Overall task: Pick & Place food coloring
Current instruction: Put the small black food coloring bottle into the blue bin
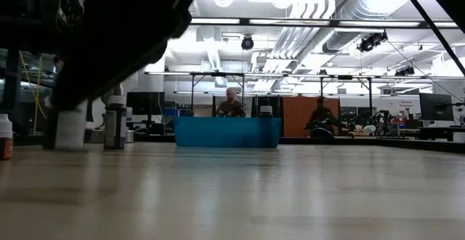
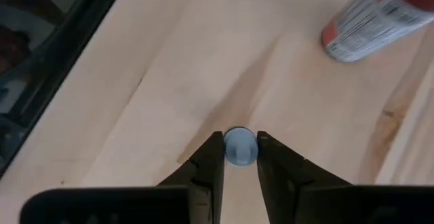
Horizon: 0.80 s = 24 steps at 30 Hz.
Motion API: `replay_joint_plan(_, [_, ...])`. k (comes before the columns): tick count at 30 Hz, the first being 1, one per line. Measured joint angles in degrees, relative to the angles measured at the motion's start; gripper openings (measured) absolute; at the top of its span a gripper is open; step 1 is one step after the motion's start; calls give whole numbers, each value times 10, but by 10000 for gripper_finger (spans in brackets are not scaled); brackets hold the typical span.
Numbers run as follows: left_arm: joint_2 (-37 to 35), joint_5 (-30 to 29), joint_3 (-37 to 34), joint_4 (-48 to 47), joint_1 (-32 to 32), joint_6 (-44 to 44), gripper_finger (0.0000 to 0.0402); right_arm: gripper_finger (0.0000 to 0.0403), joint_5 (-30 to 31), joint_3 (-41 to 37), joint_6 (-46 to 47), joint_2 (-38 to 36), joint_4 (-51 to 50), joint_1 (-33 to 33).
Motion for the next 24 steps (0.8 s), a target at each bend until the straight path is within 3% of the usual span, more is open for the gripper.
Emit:
replay_joint_plan(14, [0,0,0,0,0,0,0,66,45,1,50,-86,-44,-21])
replay_joint_plan(24, [0,0,0,0,0,0,0,65,57,1,47,-172,-95,-92])
